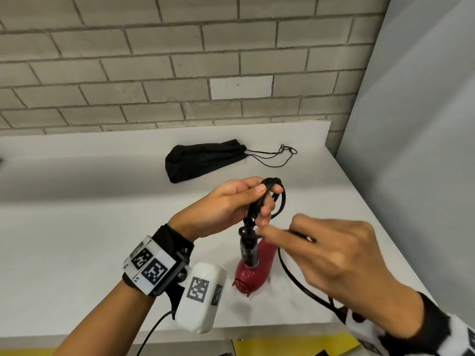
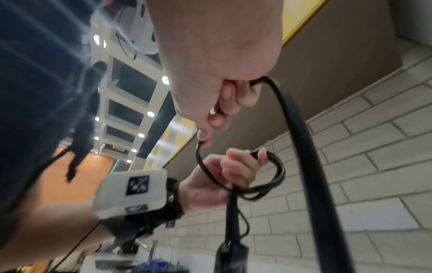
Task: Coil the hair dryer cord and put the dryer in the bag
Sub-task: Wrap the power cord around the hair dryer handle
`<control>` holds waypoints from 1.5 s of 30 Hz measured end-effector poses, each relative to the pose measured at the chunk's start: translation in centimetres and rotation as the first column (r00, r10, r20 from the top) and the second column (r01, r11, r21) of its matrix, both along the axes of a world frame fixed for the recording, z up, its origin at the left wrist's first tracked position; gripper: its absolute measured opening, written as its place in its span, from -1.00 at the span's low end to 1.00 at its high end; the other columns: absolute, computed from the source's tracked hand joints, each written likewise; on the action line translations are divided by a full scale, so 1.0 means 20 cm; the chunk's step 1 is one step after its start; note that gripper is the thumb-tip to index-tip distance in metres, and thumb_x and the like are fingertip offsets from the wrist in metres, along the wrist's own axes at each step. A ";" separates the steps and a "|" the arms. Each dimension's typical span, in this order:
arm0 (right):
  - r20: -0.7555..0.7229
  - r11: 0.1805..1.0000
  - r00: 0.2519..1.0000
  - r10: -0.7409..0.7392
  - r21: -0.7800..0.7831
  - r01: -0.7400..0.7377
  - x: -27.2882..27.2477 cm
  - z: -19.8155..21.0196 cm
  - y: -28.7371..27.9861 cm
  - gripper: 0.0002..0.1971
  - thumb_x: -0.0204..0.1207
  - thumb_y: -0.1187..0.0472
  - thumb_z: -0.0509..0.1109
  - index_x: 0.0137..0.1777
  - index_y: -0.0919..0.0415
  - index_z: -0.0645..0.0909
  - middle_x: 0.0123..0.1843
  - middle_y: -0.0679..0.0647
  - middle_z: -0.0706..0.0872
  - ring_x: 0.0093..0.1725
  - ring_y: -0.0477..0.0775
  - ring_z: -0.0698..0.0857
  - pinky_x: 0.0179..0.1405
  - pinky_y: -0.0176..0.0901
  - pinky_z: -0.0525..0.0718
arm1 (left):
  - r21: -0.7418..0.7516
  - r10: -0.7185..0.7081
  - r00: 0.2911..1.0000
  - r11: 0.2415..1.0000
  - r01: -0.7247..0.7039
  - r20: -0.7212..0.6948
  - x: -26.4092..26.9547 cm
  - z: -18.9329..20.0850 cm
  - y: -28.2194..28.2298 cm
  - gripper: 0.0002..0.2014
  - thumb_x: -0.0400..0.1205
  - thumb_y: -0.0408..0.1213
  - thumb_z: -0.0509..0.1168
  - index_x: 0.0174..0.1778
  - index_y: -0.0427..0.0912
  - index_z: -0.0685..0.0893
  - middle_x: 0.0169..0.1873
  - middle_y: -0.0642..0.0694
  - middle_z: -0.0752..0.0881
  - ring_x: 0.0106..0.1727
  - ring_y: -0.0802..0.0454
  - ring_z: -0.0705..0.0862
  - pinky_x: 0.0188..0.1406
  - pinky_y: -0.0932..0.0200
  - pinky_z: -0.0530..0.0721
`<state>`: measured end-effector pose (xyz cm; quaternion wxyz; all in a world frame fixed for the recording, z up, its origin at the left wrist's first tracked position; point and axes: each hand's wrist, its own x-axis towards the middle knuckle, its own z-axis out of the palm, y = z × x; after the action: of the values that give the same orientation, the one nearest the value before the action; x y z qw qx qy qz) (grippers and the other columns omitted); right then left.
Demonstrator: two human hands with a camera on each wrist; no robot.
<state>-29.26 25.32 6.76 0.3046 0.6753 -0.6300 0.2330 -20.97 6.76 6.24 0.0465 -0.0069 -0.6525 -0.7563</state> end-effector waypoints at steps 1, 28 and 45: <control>0.005 0.999 1.000 -0.030 -0.028 0.030 -0.02 0.03 -0.01 -0.69 0.46 0.32 0.40 0.07 -0.09 0.75 -0.46 -0.06 0.55 -0.61 0.00 0.43 -0.67 -0.26 0.29 | -0.015 -0.013 1.000 1.000 0.013 0.004 0.00 0.00 0.00 -0.72 0.71 -0.33 -0.03 0.20 -0.40 0.46 -0.40 -0.02 0.62 -0.41 0.06 0.59 -0.32 0.30 0.55; 0.970 0.798 -0.203 0.131 -0.225 -0.559 -0.31 -0.11 -0.22 -0.69 0.34 -0.01 0.52 0.01 0.14 0.73 -0.02 0.05 0.82 0.10 0.17 0.79 0.12 -0.11 0.70 | 0.311 -0.104 0.994 0.945 0.105 -0.022 -0.02 0.04 -0.03 -0.69 0.67 -0.18 -0.05 -0.04 -0.28 0.54 -0.56 0.07 0.40 -0.51 0.12 0.42 -0.38 0.27 0.41; 0.998 0.915 0.053 0.035 -0.011 -0.404 -0.33 -0.02 -0.17 -0.74 0.42 0.12 0.40 0.11 0.08 0.61 -0.36 0.22 0.80 -0.76 0.03 0.53 -0.77 -0.37 0.39 | 0.292 0.049 0.997 0.956 -0.031 -0.054 -0.02 0.00 -0.06 -0.75 0.71 -0.22 -0.02 -0.14 -0.24 0.48 -0.56 0.08 0.23 -0.56 0.21 0.27 -0.53 0.32 0.28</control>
<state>-35.77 21.84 6.37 -0.3345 0.4638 -0.5810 0.5792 -21.46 5.57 6.31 0.0819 -0.0096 -0.5326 -0.8423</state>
